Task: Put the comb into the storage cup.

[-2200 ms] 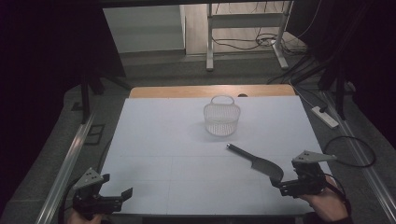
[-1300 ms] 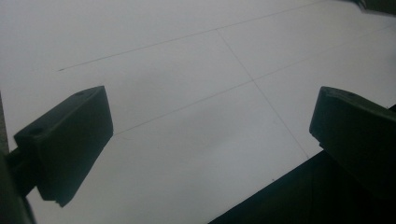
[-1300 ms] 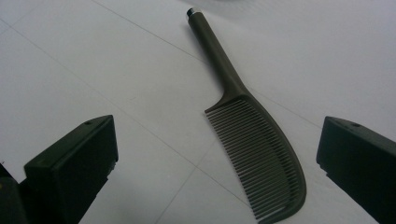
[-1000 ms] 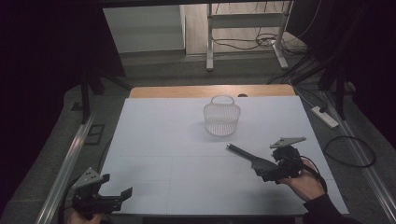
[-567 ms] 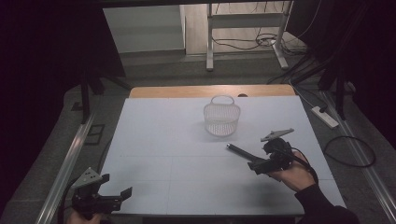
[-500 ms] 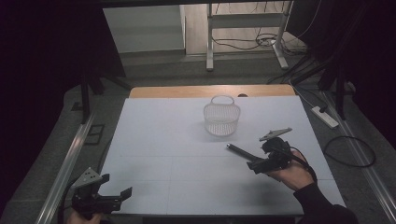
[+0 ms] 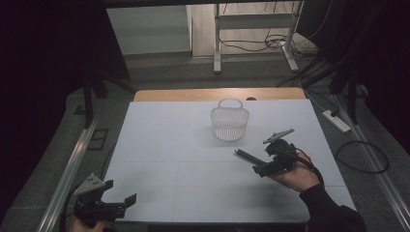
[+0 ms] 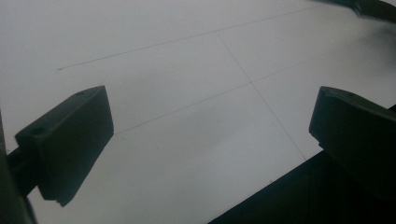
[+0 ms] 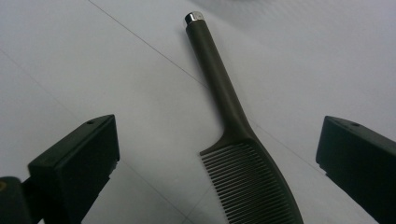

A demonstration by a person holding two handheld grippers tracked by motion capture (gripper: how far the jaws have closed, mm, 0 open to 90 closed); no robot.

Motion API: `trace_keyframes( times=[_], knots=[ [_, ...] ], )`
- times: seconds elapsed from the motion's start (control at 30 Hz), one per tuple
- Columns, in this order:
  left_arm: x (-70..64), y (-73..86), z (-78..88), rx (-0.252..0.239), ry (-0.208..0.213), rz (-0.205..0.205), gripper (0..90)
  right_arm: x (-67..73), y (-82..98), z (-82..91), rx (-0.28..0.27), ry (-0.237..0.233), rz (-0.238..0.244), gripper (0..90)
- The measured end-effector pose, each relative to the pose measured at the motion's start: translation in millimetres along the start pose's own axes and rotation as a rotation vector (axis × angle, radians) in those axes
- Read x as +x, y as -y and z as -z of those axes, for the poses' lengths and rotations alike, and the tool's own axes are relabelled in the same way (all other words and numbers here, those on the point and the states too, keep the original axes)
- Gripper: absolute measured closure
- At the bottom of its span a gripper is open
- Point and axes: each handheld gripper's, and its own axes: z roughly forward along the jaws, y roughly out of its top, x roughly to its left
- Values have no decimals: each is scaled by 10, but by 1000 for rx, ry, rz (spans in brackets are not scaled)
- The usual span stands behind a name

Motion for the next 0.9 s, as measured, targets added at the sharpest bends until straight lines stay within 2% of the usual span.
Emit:
trace_keyframes(
  times=[0.03,0.07,0.1,0.2,0.23,0.27,0.3,0.33,0.37,0.4,0.43,0.47,0.53,0.67,0.9],
  knots=[
    [0,0,0,0,0,0,6,0,0,0,0,0,0,8],
    [2,0,0,0,0,-1,6,-10,-8,-3,-6,1,2,76],
    [0,0,0,0,0,0,6,-16,-12,-2,-7,-1,3,98],
    [2,0,0,0,0,-2,7,-46,-23,12,-17,-17,10,295],
    [2,0,0,0,0,-2,7,-46,-23,12,-17,-17,10,295],
    [2,0,0,-1,1,-1,7,-67,-39,21,-19,-34,10,459],
    [2,0,0,-1,1,-1,7,-77,-50,21,-16,-53,13,486],
    [2,0,0,-1,1,-1,7,-88,-63,15,-15,-62,12,564],
    [2,0,0,-1,1,-1,7,-88,-63,15,-15,-62,12,564],
    [2,1,1,-1,1,-1,7,-101,-93,-1,0,-85,18,681],
    [2,1,1,-1,1,-1,7,-101,-93,-1,0,-85,18,681],
    [2,1,1,-1,2,-1,8,-111,-121,-27,9,-91,28,791],
    [3,1,1,-1,2,-1,8,-117,-141,-48,14,-96,34,874],
    [5,1,1,-2,3,0,9,-139,-174,-91,30,-106,36,895],
    [6,0,0,-1,3,1,10,-149,-257,-181,32,-79,68,895]
  ],
)
